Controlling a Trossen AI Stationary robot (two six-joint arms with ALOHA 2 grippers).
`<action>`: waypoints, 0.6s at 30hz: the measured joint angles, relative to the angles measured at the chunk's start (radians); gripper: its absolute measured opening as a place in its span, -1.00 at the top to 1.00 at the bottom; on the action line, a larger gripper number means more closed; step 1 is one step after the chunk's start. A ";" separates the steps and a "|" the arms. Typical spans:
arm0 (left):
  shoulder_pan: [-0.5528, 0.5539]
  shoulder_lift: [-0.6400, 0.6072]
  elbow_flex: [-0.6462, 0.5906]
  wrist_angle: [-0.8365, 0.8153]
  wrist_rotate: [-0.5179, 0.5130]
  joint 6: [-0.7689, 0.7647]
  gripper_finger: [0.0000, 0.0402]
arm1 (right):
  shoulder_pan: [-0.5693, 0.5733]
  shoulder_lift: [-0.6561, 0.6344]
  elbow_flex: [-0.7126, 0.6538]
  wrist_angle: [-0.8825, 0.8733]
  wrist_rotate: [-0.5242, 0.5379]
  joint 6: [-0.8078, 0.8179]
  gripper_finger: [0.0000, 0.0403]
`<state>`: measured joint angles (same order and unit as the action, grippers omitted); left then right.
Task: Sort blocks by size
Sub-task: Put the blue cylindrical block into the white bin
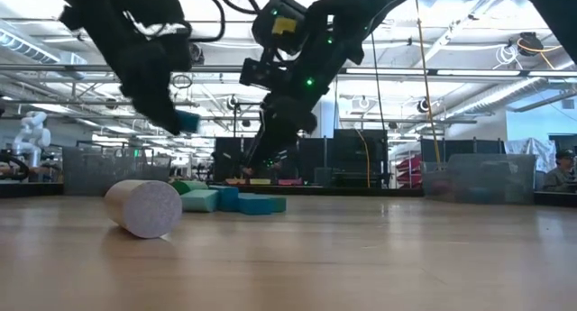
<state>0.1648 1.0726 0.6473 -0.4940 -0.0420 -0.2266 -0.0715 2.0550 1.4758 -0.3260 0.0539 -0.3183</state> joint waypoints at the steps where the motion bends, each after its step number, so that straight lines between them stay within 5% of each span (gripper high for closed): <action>1: -0.014 -0.011 0.010 -0.043 0.000 -0.037 0.31 | 0.000 0.000 0.000 -0.004 -0.013 -0.020 -0.08; 12: -0.212 -0.039 0.188 -0.472 0.025 -0.468 0.31 | 0.000 0.001 0.000 -0.001 -0.087 -0.257 -0.05; 18: -0.332 -0.039 0.282 -0.613 0.182 -0.654 0.31 | -0.001 0.001 0.000 -0.001 -0.087 -0.306 -0.05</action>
<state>-0.1669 1.0332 0.9290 -1.1070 0.1396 -0.8810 -0.0727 2.0556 1.4757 -0.3275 -0.0330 -0.6248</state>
